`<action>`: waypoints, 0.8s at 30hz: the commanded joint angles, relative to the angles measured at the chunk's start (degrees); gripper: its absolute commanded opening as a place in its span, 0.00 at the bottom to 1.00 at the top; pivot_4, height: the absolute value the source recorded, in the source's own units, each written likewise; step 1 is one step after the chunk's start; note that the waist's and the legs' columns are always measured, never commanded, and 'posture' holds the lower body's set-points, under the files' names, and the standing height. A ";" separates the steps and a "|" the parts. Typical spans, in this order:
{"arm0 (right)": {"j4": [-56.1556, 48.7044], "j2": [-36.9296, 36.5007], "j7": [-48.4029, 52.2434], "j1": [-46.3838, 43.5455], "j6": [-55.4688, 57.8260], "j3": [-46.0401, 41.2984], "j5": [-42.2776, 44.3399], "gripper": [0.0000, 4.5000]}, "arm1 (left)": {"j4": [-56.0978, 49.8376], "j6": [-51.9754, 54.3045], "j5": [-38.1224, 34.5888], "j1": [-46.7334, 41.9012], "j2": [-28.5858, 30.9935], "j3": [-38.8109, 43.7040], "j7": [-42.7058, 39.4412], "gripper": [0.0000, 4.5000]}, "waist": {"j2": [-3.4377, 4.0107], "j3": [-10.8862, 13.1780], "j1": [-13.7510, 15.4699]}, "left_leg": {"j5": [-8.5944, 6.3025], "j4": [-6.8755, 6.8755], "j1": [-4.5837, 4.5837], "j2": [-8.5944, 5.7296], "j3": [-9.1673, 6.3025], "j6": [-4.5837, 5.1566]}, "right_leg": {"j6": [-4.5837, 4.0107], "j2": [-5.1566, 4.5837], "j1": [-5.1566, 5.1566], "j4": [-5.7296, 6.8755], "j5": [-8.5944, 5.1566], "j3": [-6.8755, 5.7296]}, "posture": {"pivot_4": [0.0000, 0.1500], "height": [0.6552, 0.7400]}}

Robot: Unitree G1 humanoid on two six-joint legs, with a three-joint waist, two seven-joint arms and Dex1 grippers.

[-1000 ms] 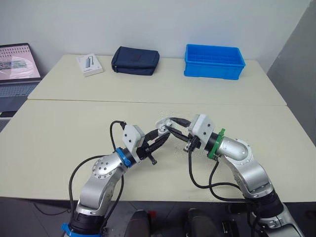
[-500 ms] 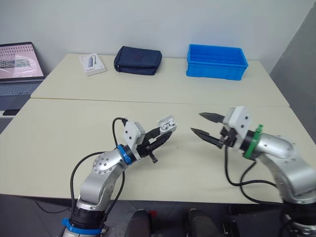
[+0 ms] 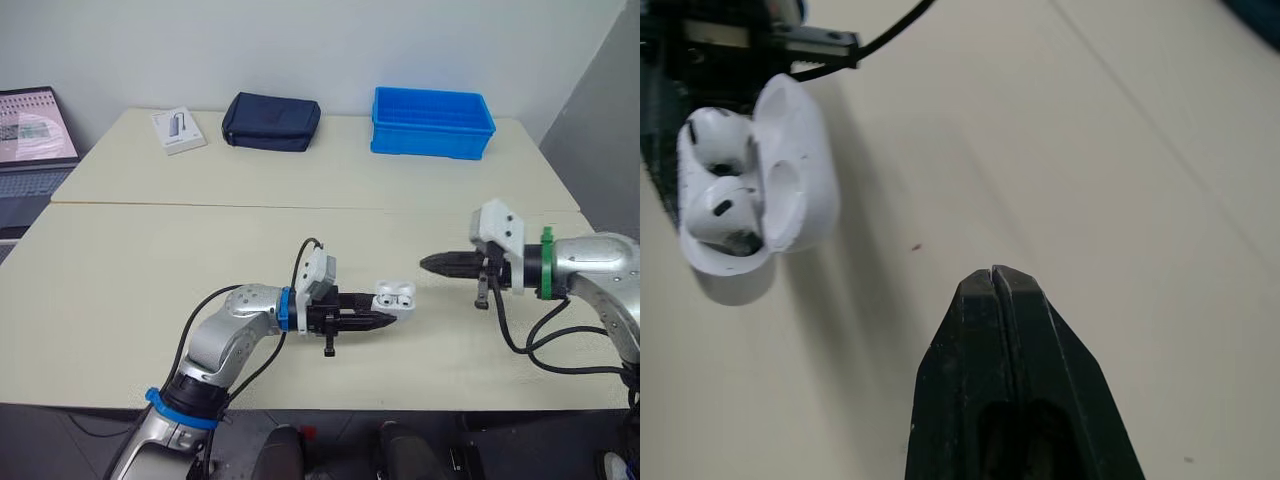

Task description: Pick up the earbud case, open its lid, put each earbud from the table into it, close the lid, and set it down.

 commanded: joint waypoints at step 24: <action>-9.05 -2.15 -0.52 4.01 2.64 -2.18 6.42 0.00 | 7.44 19.83 -3.35 -6.15 -3.33 1.33 6.19 0.17 | 0.00 0.00 -0.03 | 0.00 0.06 -0.03 -0.02 -0.11 0.00 | 0.06 -0.01 0.00 0.04 0.03 -0.09 | 1.00 0.97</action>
